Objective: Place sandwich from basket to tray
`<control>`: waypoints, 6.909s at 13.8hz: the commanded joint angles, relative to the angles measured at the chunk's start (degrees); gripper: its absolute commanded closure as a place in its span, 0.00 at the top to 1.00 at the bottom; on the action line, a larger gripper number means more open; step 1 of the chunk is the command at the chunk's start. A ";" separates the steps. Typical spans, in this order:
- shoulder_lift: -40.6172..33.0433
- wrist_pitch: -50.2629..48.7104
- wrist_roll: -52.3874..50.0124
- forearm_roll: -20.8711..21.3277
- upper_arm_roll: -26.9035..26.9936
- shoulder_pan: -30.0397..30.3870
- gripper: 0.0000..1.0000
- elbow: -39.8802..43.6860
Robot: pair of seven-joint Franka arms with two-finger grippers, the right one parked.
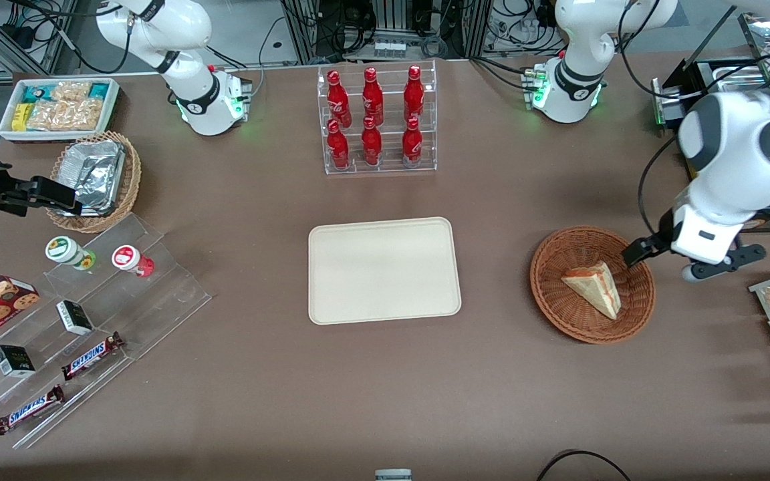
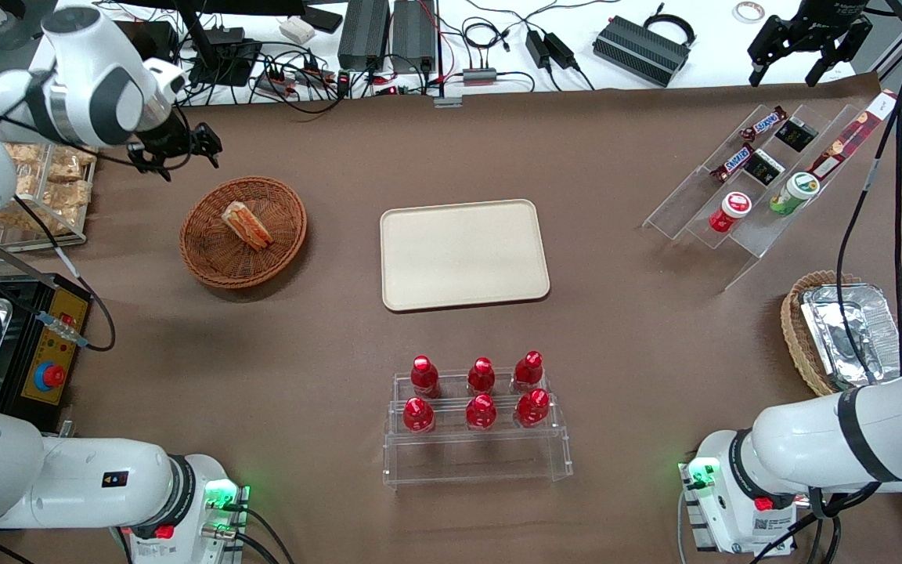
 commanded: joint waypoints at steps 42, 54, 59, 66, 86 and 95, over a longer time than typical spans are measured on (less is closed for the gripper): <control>13.57 -14.40 -18.75 1.80 -7.27 -18.25 0.12 21.73; 36.34 -6.16 -22.71 3.38 -7.01 -38.39 0.13 39.24; 42.31 -3.68 -22.80 5.14 -6.74 -40.94 0.13 43.53; 44.61 -3.68 -24.20 7.60 -6.65 -41.47 0.56 43.98; 15.53 -38.19 -17.99 0.66 -6.66 -25.40 1.00 43.81; -2.57 -43.67 11.54 -1.89 -6.48 -5.63 1.00 30.03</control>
